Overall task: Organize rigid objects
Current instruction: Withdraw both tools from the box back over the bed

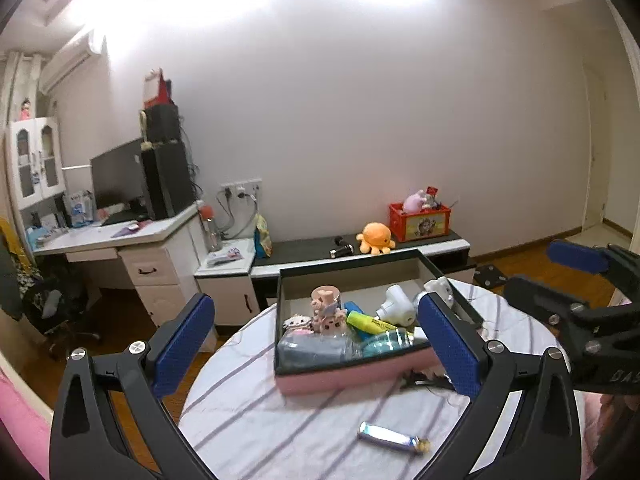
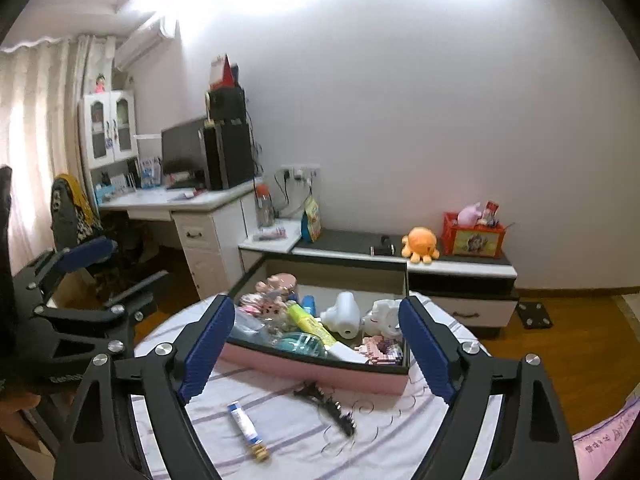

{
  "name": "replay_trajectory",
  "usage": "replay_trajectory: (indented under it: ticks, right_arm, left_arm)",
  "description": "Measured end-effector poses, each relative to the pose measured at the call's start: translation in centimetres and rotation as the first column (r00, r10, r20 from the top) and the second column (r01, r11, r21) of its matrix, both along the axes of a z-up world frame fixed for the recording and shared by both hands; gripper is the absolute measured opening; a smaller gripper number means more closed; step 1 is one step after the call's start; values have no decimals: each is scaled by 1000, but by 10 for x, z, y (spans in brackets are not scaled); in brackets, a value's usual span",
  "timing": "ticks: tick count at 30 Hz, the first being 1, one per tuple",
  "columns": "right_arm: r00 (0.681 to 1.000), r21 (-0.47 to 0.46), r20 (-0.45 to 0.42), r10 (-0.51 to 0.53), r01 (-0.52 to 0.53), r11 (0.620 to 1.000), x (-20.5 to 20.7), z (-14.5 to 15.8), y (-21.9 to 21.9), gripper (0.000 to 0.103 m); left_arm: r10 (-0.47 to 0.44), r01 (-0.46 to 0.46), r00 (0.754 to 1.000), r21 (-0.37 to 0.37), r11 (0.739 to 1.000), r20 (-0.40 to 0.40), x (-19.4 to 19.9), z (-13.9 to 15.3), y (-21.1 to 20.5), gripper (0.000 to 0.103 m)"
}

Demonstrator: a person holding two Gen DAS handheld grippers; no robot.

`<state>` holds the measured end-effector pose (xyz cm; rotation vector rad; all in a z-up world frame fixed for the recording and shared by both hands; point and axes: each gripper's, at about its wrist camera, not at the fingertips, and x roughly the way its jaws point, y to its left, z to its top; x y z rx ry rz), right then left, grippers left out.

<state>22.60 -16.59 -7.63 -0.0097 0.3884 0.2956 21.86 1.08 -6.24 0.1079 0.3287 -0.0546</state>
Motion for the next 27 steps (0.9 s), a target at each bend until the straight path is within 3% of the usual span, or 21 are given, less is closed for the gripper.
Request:
replay_trajectory:
  ticks: [3, 11, 20, 27]
  right_arm:
    - [999, 9, 47, -22, 22, 1000, -35, 9, -2, 103]
    - [987, -9, 148, -62, 64, 998, -111, 24, -2, 103]
    - [984, 2, 162, -73, 73, 997, -140, 26, -5, 103]
    - [987, 1, 139, -85, 85, 996, -142, 21, -9, 103]
  left_arm:
    - [10, -10, 999, -22, 1000, 38, -36, 7, 0, 103]
    - [33, -24, 990, -66, 998, 134, -117, 19, 1, 103]
    - [13, -9, 989, -31, 999, 145, -141, 21, -4, 103]
    - [2, -2, 994, -4, 1000, 105, -138, 15, -13, 103]
